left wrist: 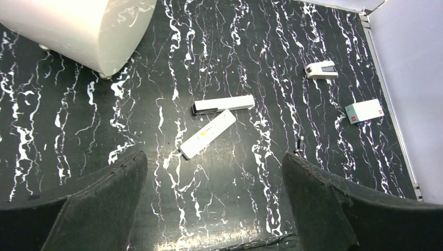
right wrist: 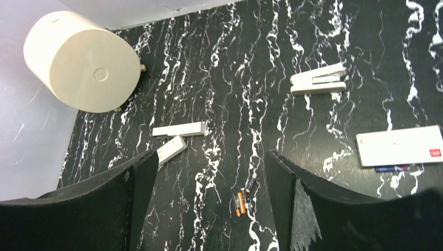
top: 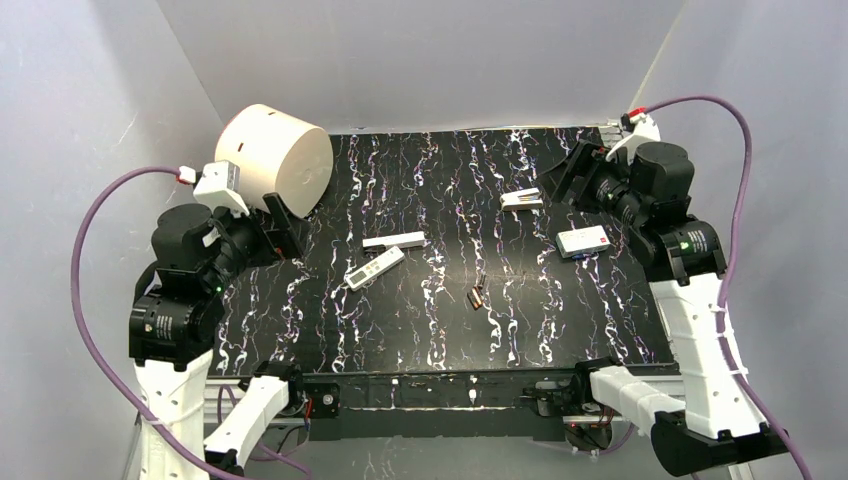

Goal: Load the batteries into the remote control
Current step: Pick up the remote control from the center of the board.

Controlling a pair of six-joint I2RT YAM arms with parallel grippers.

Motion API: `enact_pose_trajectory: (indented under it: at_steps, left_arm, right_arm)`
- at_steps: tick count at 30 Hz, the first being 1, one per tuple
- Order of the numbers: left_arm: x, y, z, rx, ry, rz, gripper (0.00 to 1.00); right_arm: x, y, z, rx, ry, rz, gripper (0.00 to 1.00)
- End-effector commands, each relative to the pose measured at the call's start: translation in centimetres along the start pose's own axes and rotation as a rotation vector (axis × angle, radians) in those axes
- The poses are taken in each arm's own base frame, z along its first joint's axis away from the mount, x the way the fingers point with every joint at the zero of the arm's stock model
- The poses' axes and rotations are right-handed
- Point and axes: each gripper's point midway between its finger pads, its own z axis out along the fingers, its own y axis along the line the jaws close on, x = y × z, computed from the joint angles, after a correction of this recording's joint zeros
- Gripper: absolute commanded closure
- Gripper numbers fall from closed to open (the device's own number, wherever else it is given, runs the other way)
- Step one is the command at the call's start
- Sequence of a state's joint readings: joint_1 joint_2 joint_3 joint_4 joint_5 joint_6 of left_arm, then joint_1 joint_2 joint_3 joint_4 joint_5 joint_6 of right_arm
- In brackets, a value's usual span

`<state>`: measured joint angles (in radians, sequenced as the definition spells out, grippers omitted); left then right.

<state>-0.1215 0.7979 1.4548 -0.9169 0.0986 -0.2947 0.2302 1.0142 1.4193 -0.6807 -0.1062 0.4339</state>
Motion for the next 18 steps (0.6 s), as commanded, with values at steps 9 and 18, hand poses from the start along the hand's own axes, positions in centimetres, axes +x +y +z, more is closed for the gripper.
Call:
enact_pose_trajectory:
  at_steps: [9, 18]
  left_arm:
    - [6.9, -2.5, 2.3, 0.195, 0.209, -0.115, 0.01]
    - [14.0, -0.8, 5.6, 0.098, 0.380, -0.367, 0.02]
  right_arm:
    - [7.8, -2.0, 2.9, -0.040, 0.155, 0.092, 0.19]
    - [14.7, -2.0, 4.9, -0.127, 0.264, 0.247, 0.25]
